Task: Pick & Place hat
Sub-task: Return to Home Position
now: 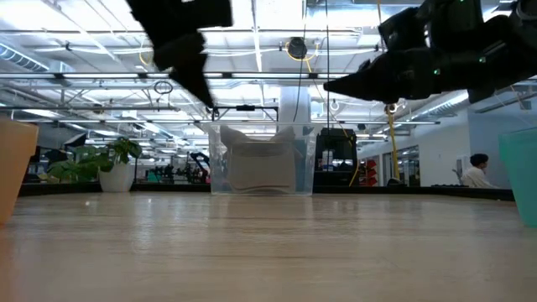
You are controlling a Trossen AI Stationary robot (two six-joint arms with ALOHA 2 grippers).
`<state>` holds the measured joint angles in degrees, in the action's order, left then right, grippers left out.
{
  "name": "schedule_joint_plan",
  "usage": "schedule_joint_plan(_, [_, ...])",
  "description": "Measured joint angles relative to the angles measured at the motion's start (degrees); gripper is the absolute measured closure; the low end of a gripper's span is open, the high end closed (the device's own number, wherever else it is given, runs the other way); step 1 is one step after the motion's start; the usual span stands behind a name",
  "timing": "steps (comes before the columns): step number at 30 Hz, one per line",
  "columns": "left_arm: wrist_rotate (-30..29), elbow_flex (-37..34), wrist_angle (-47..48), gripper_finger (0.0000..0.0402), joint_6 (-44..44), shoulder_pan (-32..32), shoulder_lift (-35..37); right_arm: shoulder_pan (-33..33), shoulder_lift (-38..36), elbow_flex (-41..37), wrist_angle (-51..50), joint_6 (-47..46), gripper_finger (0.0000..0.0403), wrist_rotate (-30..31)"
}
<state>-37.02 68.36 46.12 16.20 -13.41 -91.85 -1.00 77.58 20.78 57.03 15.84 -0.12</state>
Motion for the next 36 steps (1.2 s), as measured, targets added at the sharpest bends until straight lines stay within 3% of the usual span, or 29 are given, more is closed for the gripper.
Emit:
schedule_joint_plan(4, [8.4, -5.24, -25.26, 0.0395, -12.78, 1.48, -0.03, 2.67, -0.28, 0.0, 0.33, 1.56, 0.036, 6.16])
schedule_joint_plan(8, [12.17, -8.39, -38.5, 0.0383, -21.03, 4.41, 0.01, 3.69, -1.37, 0.0, 0.24, 1.32, 0.036, 14.95])
schedule_joint_plan(13, [18.3, -12.96, -43.89, 0.0395, -24.8, 8.31, 4.24, 3.59, -5.06, 0.04, -1.57, -2.76, 0.036, 15.02])
schedule_joint_plan(20, [25.05, -28.2, -53.69, 0.0385, -24.98, 13.4, 17.6, 2.9, -12.42, 0.06, -13.27, -10.13, 0.036, 11.82])
schedule_joint_plan(26, [27.06, -38.21, -57.0, 0.0397, -23.66, 14.04, 33.25, 2.91, -24.04, -0.05, -22.82, -13.17, 0.036, 12.13])
schedule_joint_plan(32, [27.24, -46.29, -56.34, 0.0383, -21.91, 13.68, 47.43, 2.89, -35.49, -0.3, -35.61, -15.06, 0.036, 12.28])
schedule_joint_plan(36, [28.18, -51.23, -56.61, 0.0394, -20.88, 13.66, 55.51, 2.89, -40.78, -4.03, -35.48, -14.95, 0.036, 12.27])
